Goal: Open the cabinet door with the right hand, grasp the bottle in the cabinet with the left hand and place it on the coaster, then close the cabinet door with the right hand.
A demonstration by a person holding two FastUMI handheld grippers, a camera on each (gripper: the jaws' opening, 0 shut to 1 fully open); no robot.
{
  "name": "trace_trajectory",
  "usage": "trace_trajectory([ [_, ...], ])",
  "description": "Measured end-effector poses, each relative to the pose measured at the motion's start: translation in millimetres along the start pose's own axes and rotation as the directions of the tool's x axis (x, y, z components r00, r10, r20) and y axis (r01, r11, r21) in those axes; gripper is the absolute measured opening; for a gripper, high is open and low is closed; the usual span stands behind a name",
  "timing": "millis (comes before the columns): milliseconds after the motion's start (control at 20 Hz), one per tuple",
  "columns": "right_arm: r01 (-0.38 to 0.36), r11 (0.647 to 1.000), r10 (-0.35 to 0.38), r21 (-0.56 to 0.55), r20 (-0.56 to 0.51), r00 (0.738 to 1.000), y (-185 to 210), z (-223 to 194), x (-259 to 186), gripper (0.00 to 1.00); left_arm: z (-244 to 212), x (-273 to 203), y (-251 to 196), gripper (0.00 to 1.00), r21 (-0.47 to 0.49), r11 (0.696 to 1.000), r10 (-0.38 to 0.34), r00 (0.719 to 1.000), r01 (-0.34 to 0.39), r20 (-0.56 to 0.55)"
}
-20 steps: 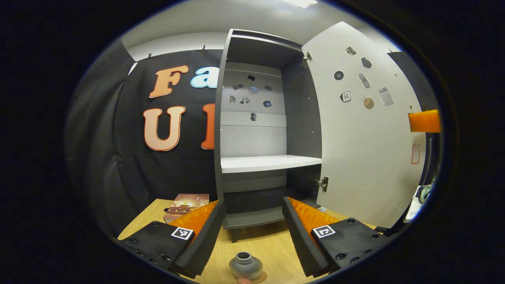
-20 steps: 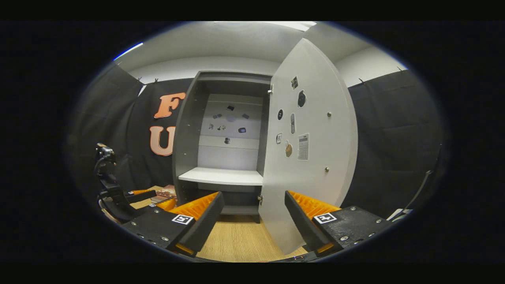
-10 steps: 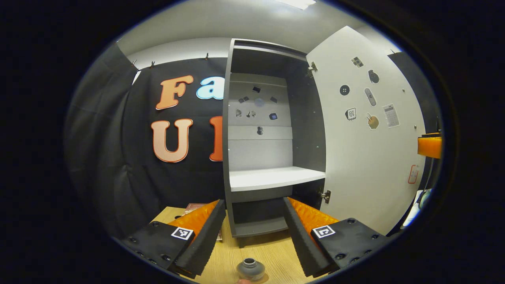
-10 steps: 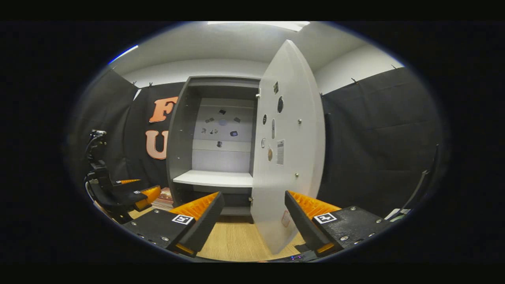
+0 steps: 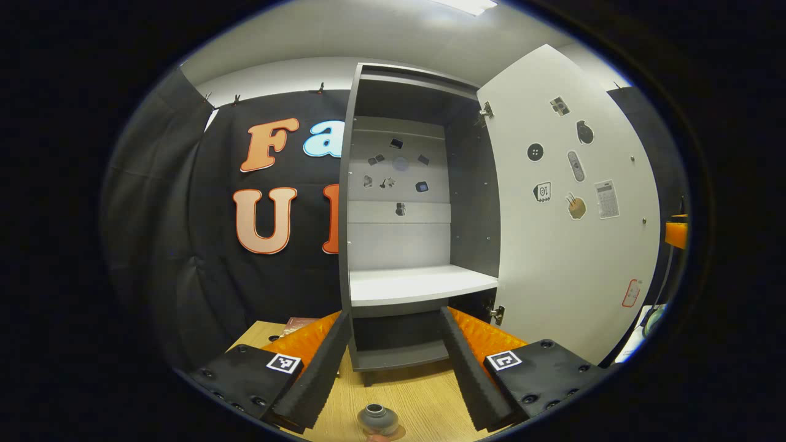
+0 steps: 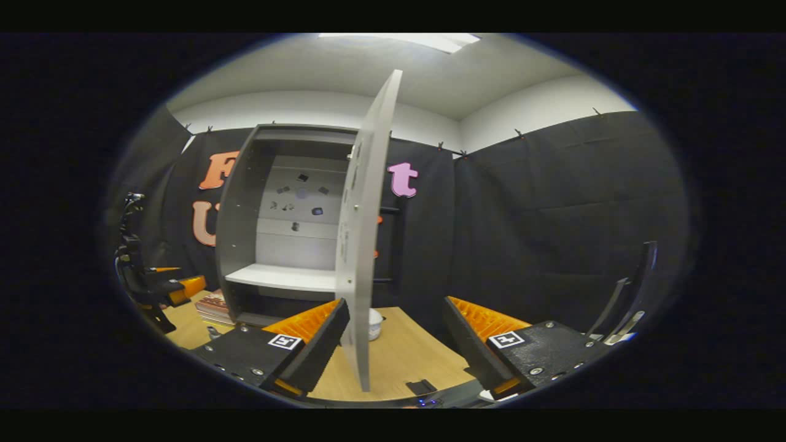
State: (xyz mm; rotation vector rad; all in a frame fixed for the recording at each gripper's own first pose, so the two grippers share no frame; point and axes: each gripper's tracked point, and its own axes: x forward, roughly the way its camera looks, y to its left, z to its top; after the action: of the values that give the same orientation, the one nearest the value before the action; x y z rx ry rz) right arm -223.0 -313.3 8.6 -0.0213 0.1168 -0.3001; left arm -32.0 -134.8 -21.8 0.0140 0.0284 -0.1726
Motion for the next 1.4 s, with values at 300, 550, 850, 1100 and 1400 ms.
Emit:
trace_trajectory([
  [300,-0.042,0.999,0.042,0.012,-0.03,0.999,-10.1,-4.3,23.0,0.95,13.1,-9.3,10.2,0.94,0.015,0.999,0.047,0.999,-0.048,0.016],
  [550,-0.13,0.986,0.132,0.101,-0.013,0.991,4.8,-0.6,22.1,0.92,14.8,-23.0,22.5,0.94,-0.001,0.996,0.089,0.996,-0.089,0.013],
  [850,-0.177,0.975,0.179,0.134,-0.008,0.984,31.2,2.3,12.7,0.9,15.4,-41.3,40.2,0.94,-0.032,0.989,0.146,0.989,-0.147,-0.009],
  [1100,-0.288,0.943,0.294,0.168,-0.012,0.956,79.1,6.9,1.9,0.89,19.4,-45.2,47.7,0.94,0.003,0.988,0.154,0.988,-0.154,-0.011],
  [1400,-0.399,0.883,0.414,0.249,-0.011,0.91,141.9,10.3,4.4,0.89,23.6,-32.7,53.2,0.93,-0.026,0.994,0.106,0.994,-0.106,-0.009],
])
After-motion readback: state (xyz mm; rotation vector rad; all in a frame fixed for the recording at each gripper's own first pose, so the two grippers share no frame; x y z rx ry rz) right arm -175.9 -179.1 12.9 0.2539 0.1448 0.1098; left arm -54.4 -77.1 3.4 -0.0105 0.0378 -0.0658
